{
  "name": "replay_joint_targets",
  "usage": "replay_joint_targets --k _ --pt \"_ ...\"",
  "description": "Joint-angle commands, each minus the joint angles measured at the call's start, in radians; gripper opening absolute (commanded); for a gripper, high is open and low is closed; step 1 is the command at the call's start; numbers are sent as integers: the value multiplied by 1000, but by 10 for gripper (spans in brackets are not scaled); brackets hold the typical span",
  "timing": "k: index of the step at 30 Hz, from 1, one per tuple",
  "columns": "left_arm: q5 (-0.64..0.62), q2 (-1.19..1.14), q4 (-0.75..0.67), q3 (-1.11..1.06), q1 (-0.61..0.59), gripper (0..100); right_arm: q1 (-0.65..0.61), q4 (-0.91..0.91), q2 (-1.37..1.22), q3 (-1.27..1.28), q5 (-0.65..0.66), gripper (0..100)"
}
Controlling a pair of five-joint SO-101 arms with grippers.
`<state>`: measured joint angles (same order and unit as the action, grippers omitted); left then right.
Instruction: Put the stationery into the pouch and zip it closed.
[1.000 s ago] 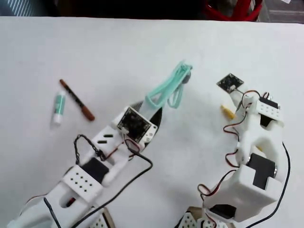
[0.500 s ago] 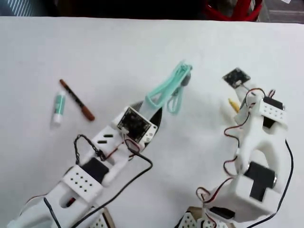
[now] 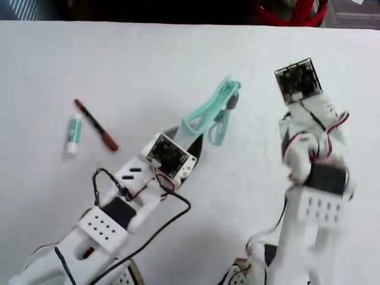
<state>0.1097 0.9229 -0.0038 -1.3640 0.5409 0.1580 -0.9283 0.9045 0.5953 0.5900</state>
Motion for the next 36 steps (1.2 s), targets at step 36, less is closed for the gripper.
replay_joint_targets --k 36 --pt "-8 4 -14 5 7 54 -466 274 -197 -226 -855 18"
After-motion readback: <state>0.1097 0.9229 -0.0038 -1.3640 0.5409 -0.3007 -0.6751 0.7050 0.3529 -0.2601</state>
